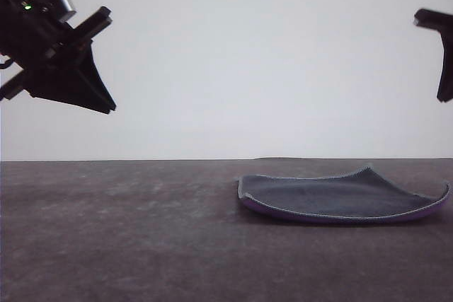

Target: Fold clothes

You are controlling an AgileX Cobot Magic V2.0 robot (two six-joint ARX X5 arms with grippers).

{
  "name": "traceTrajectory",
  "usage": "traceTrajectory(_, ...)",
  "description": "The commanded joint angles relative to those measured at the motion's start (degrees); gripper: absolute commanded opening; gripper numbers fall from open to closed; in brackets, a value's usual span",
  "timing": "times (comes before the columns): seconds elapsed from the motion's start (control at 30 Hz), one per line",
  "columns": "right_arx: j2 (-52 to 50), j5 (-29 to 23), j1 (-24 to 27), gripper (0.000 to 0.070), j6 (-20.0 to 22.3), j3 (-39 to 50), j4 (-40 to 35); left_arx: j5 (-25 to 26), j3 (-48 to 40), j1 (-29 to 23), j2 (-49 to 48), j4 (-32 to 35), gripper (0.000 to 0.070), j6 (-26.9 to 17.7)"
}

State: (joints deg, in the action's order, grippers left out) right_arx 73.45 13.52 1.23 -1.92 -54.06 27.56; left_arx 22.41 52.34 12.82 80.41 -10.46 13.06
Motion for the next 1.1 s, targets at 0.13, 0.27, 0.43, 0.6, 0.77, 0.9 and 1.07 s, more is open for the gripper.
traceTrajectory(0.13, 0.7, 0.8, 0.0, 0.0016, 1.0, -0.9, -0.3, 0.2, 1.0, 2.3, 0.8, 0.7, 0.0031, -0.8)
traceTrajectory(0.27, 0.7, 1.9, 0.0, 0.028, 1.1, -0.9, -0.2, 0.3, 1.0, 3.3, 0.8, 0.8, 0.0193, -0.8)
traceTrajectory(0.43, 0.7, 1.7, 0.0, 0.0476, 1.1, -0.9, -0.2, 0.3, 1.0, 4.0, 0.8, 1.5, 0.0321, -0.8)
traceTrajectory(0.6, 0.7, 1.5, 0.0, 0.0476, 1.1, -0.9, -0.1, 0.3, 1.0, 4.1, 0.8, 1.5, 0.0319, -0.8)
traceTrajectory(0.77, 0.7, 1.6, 0.0, 0.0475, 1.1, -0.9, -0.2, 0.4, 1.0, 4.6, 1.1, 2.4, 0.0318, -0.5)
traceTrajectory(0.9, 2.2, 3.3, 0.1, 0.0473, 0.7, -0.9, -2.9, 0.7, 2.6, 5.4, 3.2, 4.2, 0.0314, -0.1)
traceTrajectory(1.07, 7.1, 4.7, 0.1, 0.0471, 0.5, -1.3, -6.1, 4.7, 9.8, 5.9, 10.2, 1.7, 0.0315, 0.1)
